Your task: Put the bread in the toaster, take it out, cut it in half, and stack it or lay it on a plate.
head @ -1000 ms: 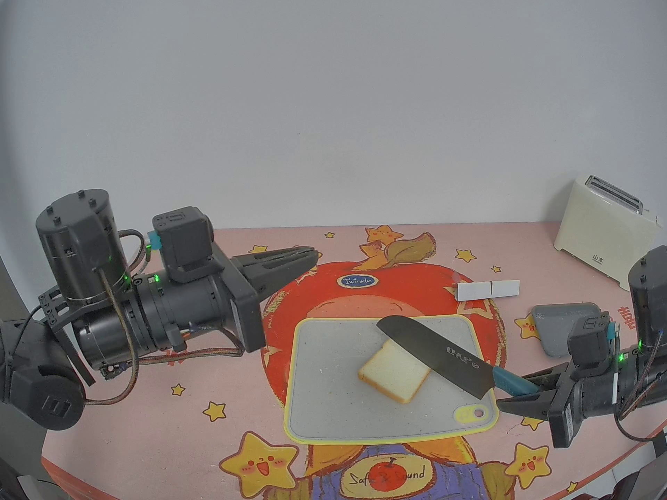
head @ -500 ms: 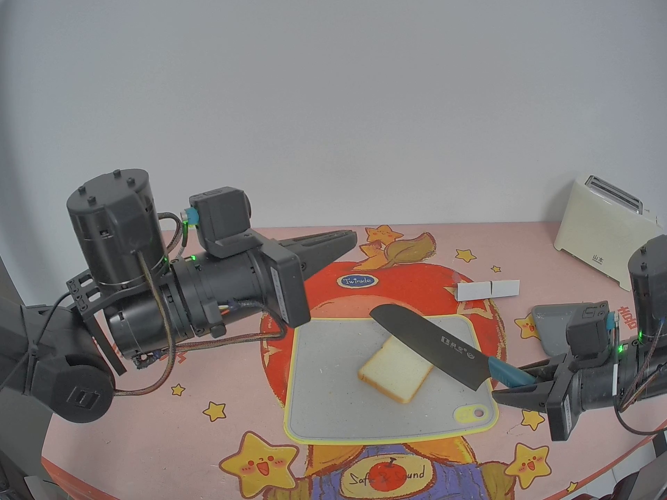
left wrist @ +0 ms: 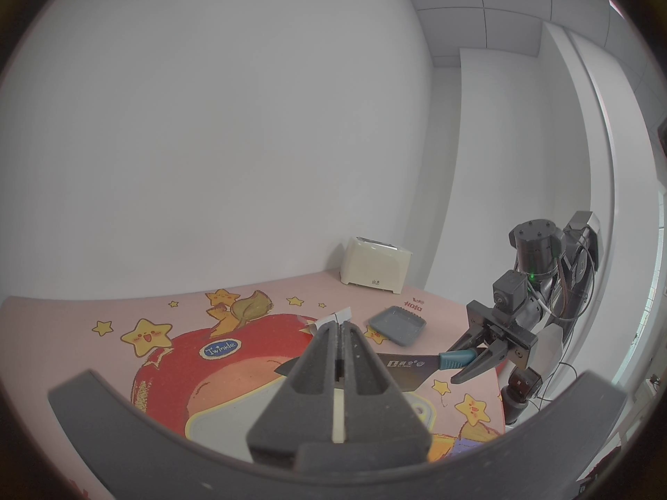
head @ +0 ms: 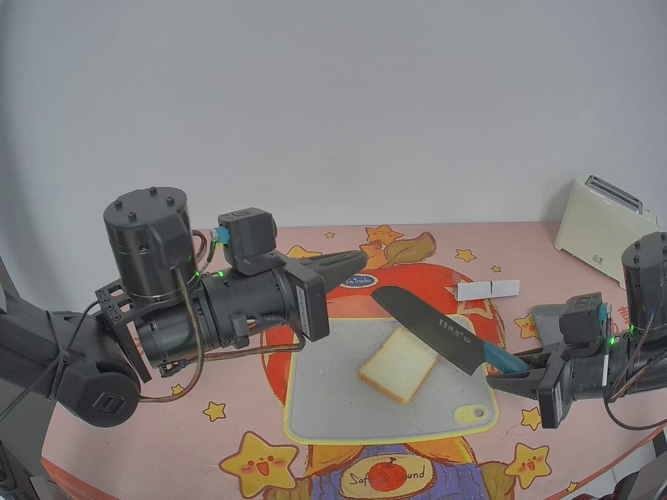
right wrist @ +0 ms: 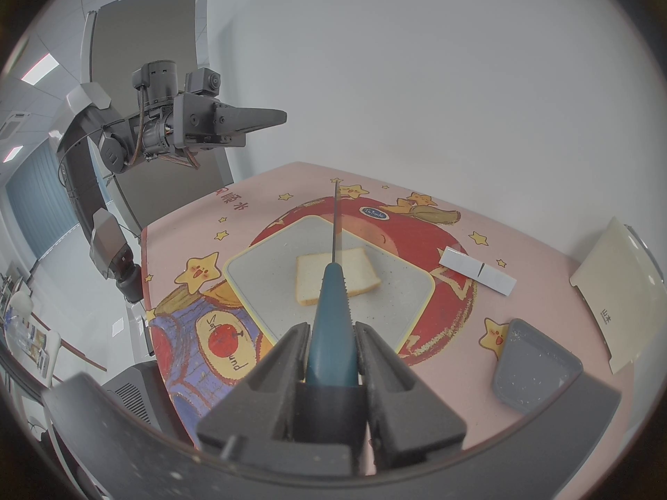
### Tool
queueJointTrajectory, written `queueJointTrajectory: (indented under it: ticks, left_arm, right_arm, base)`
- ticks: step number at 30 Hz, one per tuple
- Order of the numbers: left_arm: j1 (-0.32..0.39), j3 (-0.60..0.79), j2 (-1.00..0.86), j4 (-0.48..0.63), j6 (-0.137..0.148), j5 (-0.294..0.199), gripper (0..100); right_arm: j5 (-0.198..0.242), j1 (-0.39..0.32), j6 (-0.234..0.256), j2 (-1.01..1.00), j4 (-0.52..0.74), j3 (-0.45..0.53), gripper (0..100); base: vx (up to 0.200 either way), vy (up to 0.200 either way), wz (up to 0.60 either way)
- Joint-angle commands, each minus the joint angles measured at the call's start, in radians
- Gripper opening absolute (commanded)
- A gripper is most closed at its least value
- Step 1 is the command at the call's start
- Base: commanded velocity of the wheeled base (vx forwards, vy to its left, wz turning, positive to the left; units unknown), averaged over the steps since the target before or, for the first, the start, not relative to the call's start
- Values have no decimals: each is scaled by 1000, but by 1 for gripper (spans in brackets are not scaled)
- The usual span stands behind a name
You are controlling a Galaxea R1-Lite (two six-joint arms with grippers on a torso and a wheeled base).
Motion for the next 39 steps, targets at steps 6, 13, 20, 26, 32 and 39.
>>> queueJointTrajectory:
  ticks: [6, 13, 20, 26, 32, 39]
  left_arm:
    - [-4, -3, 20, 3, 20, -1, 0]
    - [-24, -32, 60, 2, 28, -6, 0]
    - [-44, -37, 81, 0, 29, -2, 0]
    - [-46, -37, 84, 0, 29, 1, 0]
    - [-46, -35, 112, 0, 34, 4, 0]
    - [-46, -31, 118, 0, 63, 4, 0]
  right_arm:
    - [-1, 9, -1, 42, -5, -4, 0]
    - [0, 9, -1, 44, -4, -1, 0]
    - [0, 29, 0, 51, -4, 1, 0]
    - [0, 32, -1, 90, -5, 1, 0]
    - [0, 32, -1, 91, -5, 2, 0]
    - [-1, 32, -3, 93, -4, 2, 0]
  base:
    - [0, 0, 0]
    - [0, 0, 0]
    - [0, 0, 0]
    - [0, 0, 0]
    - [0, 0, 0]
    - [0, 0, 0]
